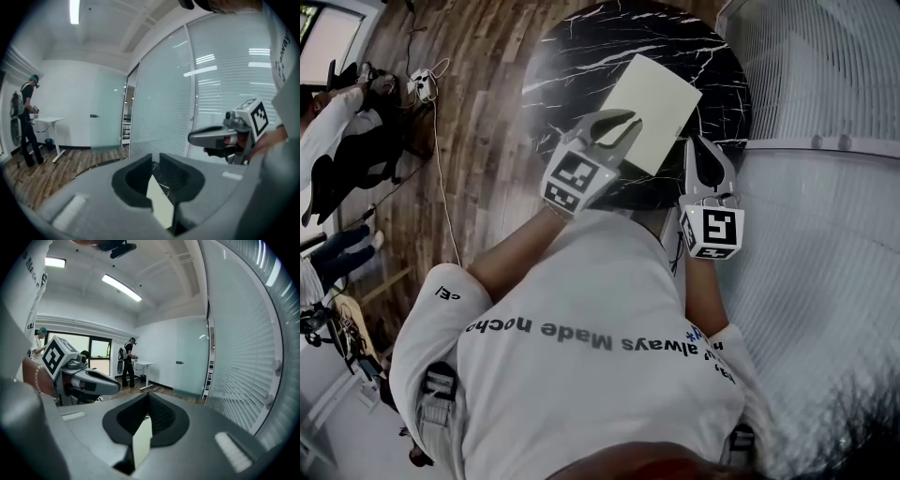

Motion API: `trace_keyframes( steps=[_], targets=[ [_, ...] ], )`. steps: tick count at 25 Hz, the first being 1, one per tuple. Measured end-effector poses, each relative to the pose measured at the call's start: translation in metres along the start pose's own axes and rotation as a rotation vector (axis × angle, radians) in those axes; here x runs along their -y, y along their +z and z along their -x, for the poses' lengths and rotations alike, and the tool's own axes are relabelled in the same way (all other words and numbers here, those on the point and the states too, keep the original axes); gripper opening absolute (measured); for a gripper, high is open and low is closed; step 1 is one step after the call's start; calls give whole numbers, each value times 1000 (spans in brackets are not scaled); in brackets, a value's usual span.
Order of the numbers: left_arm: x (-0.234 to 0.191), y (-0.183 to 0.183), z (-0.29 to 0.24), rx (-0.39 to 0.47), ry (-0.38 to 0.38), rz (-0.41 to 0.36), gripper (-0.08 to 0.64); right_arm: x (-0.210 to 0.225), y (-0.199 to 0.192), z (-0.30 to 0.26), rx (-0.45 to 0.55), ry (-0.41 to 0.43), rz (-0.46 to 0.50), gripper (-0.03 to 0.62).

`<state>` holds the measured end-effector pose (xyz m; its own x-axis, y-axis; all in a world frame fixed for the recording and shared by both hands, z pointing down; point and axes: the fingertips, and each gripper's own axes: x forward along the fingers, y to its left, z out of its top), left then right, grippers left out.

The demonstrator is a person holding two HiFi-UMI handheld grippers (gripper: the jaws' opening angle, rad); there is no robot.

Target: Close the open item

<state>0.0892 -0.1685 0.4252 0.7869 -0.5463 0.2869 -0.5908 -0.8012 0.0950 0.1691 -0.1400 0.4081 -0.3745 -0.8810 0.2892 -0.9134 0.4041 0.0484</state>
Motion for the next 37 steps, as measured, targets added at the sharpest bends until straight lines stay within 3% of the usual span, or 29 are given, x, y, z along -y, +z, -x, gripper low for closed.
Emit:
trace_keyframes(
  steps=[7,12,37],
  targets=[
    [15,43,22,113,-34,11,43,-21,39,22,75,32,-30,0],
    [24,54,26,144,-51,1,31,-29,52,26,107,55,-25,0],
    [21,56,13,143,-85,0,21,-24,60,17,116,54,-19,1]
  ],
)
